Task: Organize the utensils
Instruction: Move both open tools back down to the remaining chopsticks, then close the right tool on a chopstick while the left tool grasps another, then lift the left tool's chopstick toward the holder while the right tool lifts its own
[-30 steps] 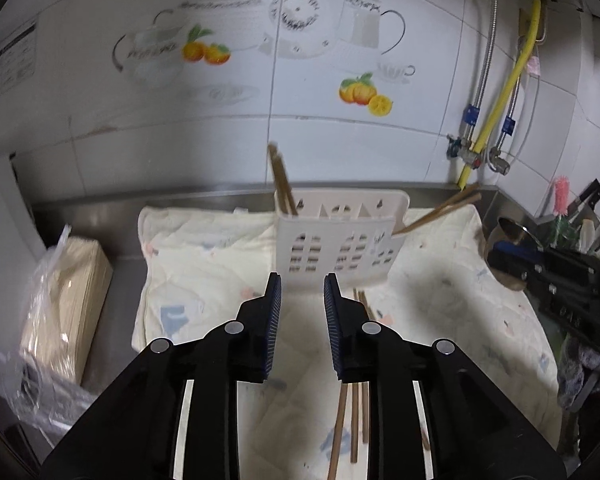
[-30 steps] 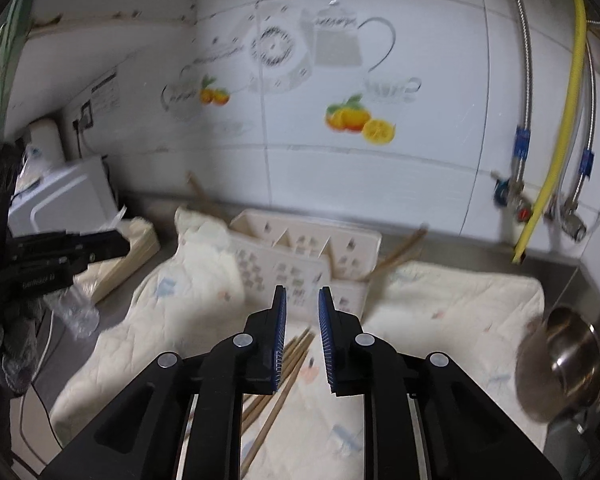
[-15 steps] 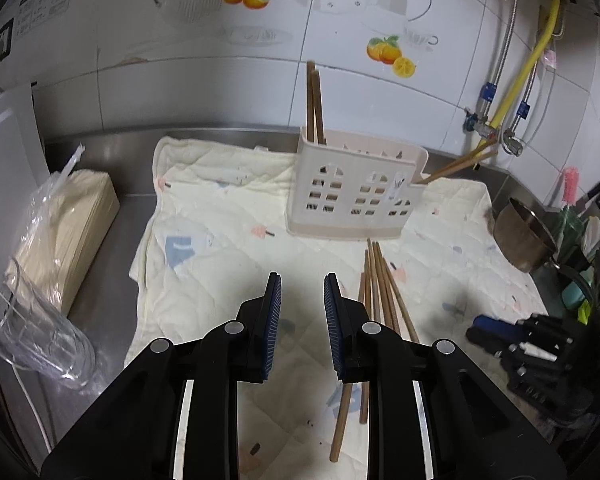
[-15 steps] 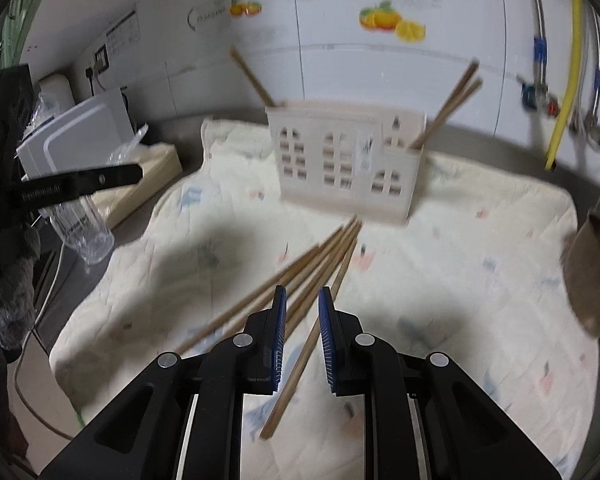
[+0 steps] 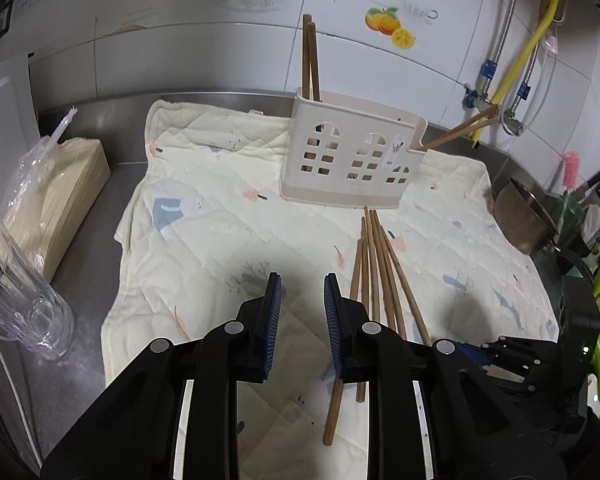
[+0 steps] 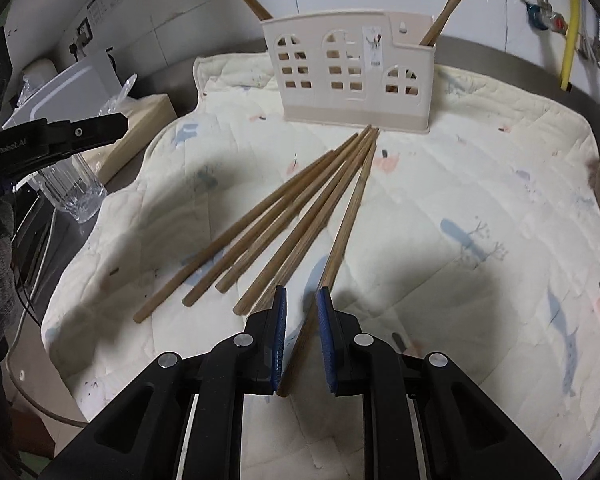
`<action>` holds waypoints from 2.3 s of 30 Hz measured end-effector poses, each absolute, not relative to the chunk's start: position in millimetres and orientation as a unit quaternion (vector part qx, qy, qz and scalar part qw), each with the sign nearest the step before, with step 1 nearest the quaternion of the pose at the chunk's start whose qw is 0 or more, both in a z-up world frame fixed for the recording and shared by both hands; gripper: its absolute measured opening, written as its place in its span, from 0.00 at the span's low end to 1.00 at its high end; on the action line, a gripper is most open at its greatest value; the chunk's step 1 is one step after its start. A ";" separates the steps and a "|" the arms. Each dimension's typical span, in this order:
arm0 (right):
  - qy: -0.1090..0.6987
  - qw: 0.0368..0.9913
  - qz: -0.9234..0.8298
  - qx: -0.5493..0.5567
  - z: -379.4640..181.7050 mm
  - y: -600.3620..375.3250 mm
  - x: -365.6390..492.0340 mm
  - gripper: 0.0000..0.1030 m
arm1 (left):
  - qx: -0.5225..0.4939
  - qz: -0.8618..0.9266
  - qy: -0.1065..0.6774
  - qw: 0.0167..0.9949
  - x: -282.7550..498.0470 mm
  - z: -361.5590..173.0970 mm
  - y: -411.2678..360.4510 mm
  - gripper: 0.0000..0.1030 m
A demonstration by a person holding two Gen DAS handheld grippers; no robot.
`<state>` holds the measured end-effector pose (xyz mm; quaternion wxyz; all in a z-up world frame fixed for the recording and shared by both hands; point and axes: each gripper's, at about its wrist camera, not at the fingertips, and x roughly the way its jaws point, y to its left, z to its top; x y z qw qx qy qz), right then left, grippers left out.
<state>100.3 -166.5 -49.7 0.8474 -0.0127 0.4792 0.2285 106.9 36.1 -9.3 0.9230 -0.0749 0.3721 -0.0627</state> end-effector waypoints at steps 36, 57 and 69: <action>0.442 0.881 0.171 -0.009 -26.5 -190.6 97.1 0.09 | -0.062 -0.119 0.448 0.884 88.3 -79.7 -5.3 0.22; 0.334 0.925 0.177 -0.029 60.8 -212.8 107.7 0.06 | -0.035 -0.099 0.464 0.879 98.5 -99.6 -13.7 0.06; 0.331 0.924 0.189 -0.036 89.2 -220.0 136.6 0.06 | -0.035 -0.127 0.397 0.908 101.8 -24.2 -5.2 0.06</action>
